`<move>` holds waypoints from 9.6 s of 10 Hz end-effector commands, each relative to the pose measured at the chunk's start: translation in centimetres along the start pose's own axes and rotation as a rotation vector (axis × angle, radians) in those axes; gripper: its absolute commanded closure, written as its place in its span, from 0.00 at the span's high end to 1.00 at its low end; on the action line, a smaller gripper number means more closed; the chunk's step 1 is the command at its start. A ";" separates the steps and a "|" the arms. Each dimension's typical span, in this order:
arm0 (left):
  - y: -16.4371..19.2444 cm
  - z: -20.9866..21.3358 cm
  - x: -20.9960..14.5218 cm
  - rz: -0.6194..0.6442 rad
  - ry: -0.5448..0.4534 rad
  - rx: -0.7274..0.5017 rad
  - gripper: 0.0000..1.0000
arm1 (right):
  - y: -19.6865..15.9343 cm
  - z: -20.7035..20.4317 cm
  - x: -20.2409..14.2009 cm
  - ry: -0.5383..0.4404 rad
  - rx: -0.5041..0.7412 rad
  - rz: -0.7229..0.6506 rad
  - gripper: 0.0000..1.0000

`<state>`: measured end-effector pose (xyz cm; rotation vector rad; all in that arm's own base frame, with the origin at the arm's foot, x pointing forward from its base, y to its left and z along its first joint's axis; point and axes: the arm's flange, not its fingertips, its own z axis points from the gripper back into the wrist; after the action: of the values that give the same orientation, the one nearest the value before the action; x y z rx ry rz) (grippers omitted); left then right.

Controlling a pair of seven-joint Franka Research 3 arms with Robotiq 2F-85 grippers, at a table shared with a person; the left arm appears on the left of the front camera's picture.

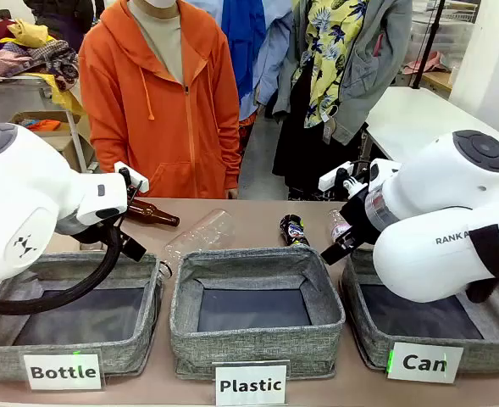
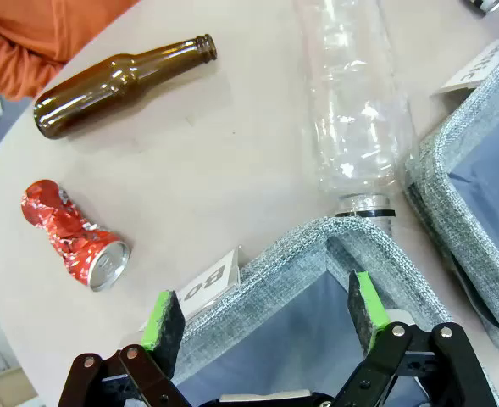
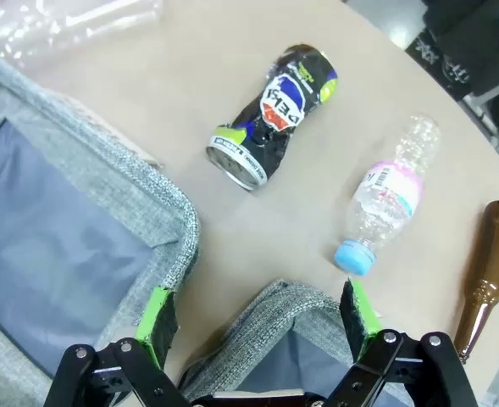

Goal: Sort the can waste into the basket.
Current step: Pick up the can waste from the table and place it in the right Fabric basket.

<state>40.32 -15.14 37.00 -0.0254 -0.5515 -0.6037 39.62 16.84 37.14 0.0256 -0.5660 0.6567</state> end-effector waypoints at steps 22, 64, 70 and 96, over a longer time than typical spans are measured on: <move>-1.5 10.8 0.5 0.098 -0.003 -0.421 1.00 | -3.5 9.8 1.8 0.068 0.322 -0.412 1.00; 23.5 17.0 -27.9 1.063 -0.639 -0.947 1.00 | -6.5 1.7 15.0 0.262 0.121 -0.551 1.00; 23.5 17.0 -27.9 1.063 -0.639 -0.947 1.00 | -14.5 3.5 6.0 0.196 0.213 -0.906 1.00; 23.5 17.0 -27.9 1.063 -0.639 -0.947 1.00 | -2.3 -18.0 16.9 0.608 -0.088 -0.485 1.00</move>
<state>25.89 22.22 40.73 -1.3556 -0.6979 0.2891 60.05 27.62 29.98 -0.0688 0.0016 0.1721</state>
